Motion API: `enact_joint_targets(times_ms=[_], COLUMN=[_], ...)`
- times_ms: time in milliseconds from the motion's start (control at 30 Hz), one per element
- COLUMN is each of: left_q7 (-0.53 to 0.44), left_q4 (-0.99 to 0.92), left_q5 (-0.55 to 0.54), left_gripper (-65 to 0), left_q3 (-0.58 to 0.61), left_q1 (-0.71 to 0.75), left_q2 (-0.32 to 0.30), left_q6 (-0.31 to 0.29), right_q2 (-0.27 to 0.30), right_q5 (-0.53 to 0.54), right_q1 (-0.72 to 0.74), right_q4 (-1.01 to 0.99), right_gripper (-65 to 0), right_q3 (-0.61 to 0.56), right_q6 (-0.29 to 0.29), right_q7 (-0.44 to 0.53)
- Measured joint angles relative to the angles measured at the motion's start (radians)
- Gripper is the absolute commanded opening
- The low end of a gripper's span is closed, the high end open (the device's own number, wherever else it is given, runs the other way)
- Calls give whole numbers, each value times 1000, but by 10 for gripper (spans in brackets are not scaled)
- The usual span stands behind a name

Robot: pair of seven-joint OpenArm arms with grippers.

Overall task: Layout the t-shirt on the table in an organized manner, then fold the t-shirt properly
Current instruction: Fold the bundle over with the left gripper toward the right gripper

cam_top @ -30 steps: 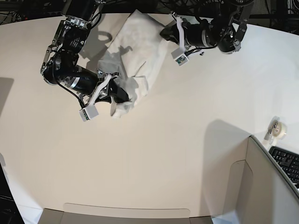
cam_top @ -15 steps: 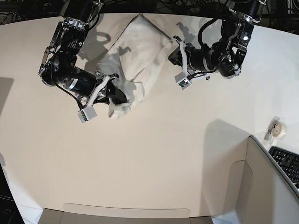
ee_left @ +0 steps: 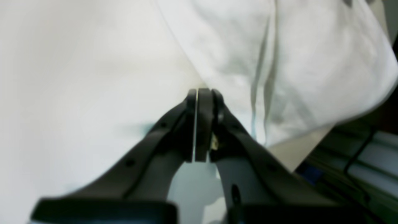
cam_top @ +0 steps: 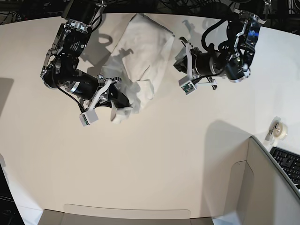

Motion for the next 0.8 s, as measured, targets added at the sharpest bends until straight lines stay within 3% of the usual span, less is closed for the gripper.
enact_joint_targets(times_ms=[300,433,800], left_q7=[46,44,-114], left_q4=[72,72,-52], left_q5=[-278,-281,-275], left_gripper=[-650,-650,-650], left_q3=[-52,-48,31], left_q1=[112,156,215], left_q2=[8,13,23], left_q6=[-1,-1,5], right_q2=[6,5,3], right_q5=[-1,-1,-1], right_q1=[-1,7,25], right_q4=[-62,-61,-61], right_gripper=[-650,-650,-650], right_q3=[31,34,34], right_q6=[0,0,0], right_q7=[-3,-3,-3])
